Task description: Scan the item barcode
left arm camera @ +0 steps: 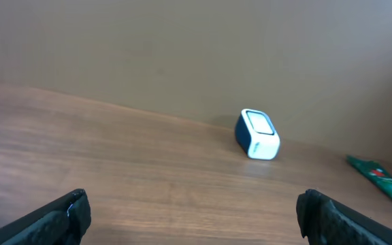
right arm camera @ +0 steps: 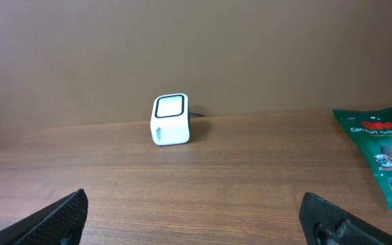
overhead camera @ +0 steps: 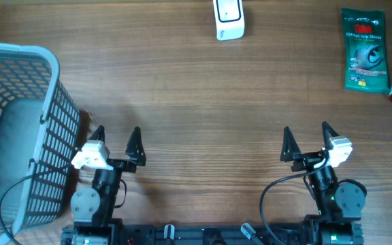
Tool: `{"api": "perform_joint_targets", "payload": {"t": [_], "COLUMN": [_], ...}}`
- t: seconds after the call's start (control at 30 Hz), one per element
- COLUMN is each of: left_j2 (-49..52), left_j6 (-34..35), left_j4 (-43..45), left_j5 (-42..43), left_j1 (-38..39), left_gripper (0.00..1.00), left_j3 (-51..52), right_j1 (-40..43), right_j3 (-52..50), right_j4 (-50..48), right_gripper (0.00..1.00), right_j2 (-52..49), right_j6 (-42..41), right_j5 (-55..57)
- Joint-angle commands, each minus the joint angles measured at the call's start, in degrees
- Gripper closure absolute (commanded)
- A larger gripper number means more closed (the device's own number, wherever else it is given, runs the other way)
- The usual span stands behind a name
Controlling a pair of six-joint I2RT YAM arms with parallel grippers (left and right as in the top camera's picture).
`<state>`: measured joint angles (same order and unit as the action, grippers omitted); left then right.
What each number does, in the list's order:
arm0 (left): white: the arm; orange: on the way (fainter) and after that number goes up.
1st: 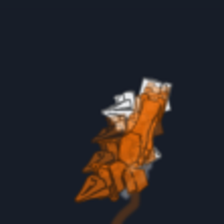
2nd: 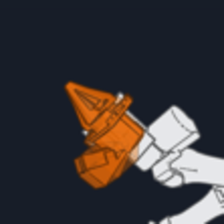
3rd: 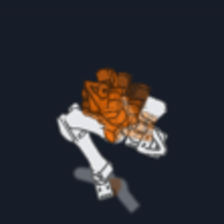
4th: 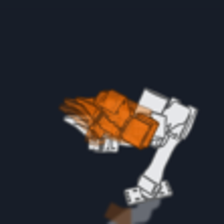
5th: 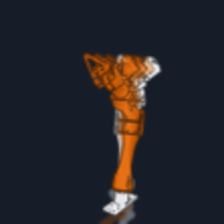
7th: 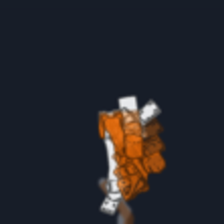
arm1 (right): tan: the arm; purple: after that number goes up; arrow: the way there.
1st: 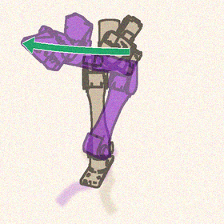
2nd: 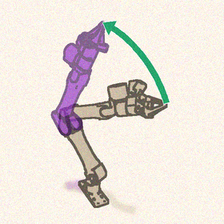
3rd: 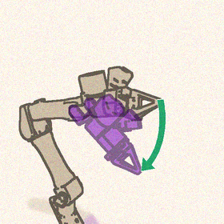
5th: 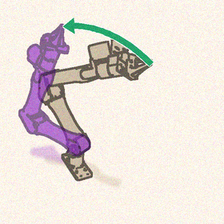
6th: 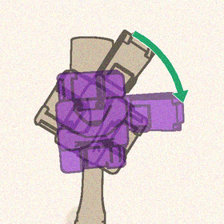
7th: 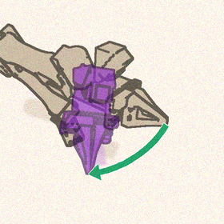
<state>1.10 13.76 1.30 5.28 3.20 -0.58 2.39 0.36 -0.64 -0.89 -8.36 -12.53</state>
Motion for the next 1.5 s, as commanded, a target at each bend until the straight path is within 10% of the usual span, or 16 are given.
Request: {"api": "perform_joint_targets", "payload": {"t": [0.0, 1.47], "left_j2": [-0.92, -0.72], "left_j6": [-1.16, -1.16], "left_j4": [-4.63, -5.51], "left_j5": [-0.87, -1.92], "left_j1": [-2.05, -2.36], "left_gripper": [0.0, 0.0], "left_j3": [0.22, 0.22], "right_j1": [-0.28, -0.28], "right_j3": [-0.07, -0.07], "right_j4": [-0.22, -0.22], "right_gripper": [0.0, 0.0], "right_j2": [0.46, 0.46], "right_j6": [-0.76, -0.76], "right_j5": [0.92, 0.92]}}
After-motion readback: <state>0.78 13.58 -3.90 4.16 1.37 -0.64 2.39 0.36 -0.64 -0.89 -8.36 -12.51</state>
